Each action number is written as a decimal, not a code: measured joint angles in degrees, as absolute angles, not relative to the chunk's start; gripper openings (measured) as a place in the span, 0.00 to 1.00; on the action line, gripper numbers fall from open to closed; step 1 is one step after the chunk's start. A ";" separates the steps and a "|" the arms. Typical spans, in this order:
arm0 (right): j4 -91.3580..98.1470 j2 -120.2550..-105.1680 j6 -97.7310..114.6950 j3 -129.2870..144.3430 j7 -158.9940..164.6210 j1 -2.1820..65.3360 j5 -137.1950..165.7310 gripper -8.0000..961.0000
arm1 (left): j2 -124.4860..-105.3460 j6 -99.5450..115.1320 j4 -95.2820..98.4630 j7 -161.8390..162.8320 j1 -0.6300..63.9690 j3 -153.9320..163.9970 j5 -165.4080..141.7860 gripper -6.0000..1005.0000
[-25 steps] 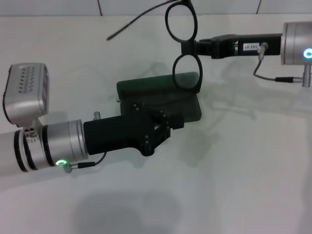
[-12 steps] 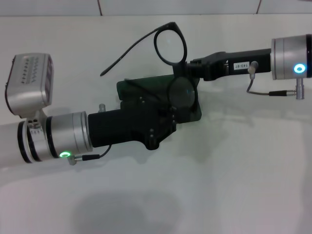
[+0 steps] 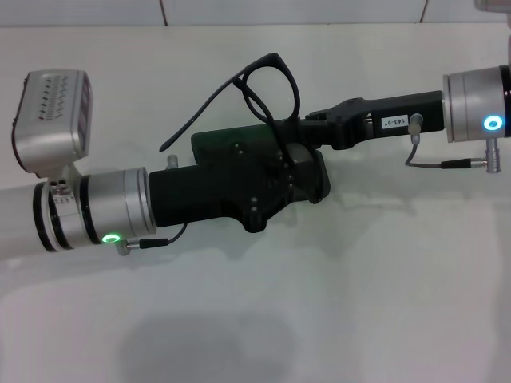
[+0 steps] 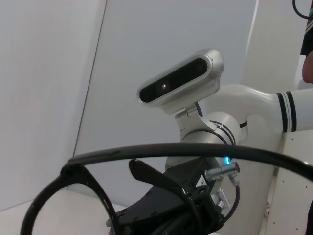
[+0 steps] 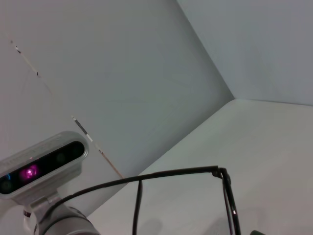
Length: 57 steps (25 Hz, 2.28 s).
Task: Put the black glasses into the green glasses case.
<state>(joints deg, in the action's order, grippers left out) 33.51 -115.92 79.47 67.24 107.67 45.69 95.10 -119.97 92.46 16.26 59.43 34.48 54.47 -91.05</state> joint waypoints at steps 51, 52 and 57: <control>33.96 -115.47 81.16 65.48 105.80 44.42 93.37 0.10 | -119.89 94.65 16.66 60.91 34.87 54.54 -91.13 0.01; 34.03 -115.30 81.07 64.23 105.44 43.99 93.40 0.10 | -119.82 95.05 16.74 60.91 34.79 54.50 -91.13 0.01; 33.71 -113.21 80.75 59.11 103.61 41.61 94.02 0.10 | -119.68 95.84 16.74 60.91 34.41 54.32 -91.12 0.01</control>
<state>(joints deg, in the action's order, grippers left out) 33.71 -113.21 80.75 59.11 103.61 41.61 94.02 -119.68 95.84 16.74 60.91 34.41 54.32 -91.12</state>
